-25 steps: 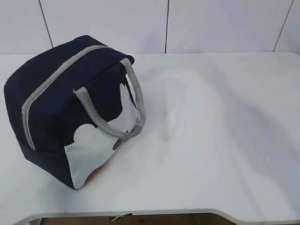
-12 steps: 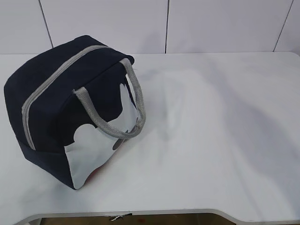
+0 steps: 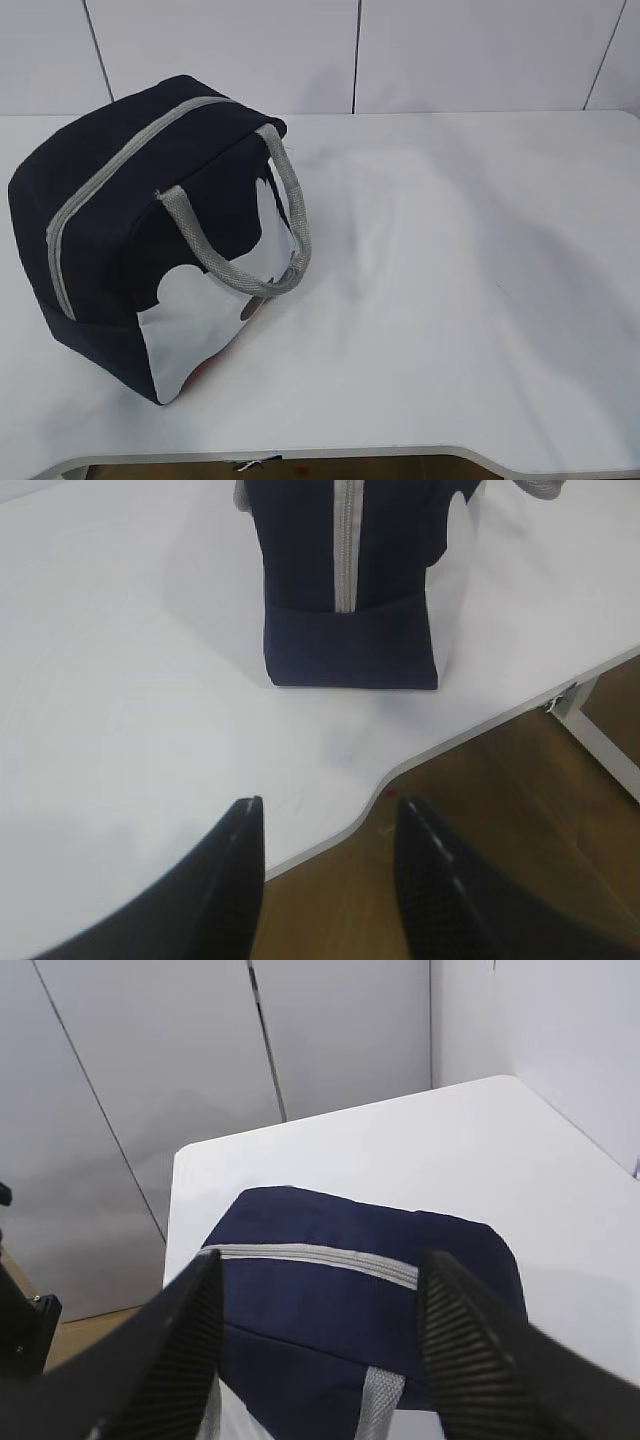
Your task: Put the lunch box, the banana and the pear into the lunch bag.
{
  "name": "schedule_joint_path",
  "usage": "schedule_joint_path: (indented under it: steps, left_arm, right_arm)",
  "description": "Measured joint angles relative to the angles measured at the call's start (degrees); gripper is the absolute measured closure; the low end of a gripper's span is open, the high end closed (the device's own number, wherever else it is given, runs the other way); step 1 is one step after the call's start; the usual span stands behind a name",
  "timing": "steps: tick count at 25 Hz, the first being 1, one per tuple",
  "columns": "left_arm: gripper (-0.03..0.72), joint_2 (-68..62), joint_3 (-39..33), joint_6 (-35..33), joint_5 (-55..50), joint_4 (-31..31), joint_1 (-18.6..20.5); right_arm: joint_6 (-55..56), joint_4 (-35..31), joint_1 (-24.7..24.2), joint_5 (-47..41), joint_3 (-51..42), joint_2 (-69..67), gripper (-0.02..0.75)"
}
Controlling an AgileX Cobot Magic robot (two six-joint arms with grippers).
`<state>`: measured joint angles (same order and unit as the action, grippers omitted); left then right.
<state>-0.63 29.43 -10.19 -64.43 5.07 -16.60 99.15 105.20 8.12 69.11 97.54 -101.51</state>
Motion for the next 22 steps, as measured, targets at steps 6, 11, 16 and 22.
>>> schedule_joint_path:
  steps: [6, 11, 16, 22]
  left_arm:
    - [0.362, 0.0, 0.0, 0.0, 0.0, -0.1, 0.0]
    - [0.362, 0.0, 0.0, 0.0, 0.0, -0.1, 0.0]
    - [0.362, 0.0, 0.0, 0.0, 0.0, -0.1, 0.0]
    - [0.362, 0.0, 0.0, 0.0, 0.0, -0.1, 0.0]
  right_arm:
    - [3.5, 0.0, 0.0, -5.9, 0.0, 0.0, 0.242]
    - [10.5, 0.0, 0.0, -12.3, 0.0, 0.0, 0.242]
    - [10.4, 0.0, 0.0, -16.1, 0.0, -1.2, 0.242]
    - [2.3, 0.0, 0.6, -20.5, 0.0, -2.4, 0.242]
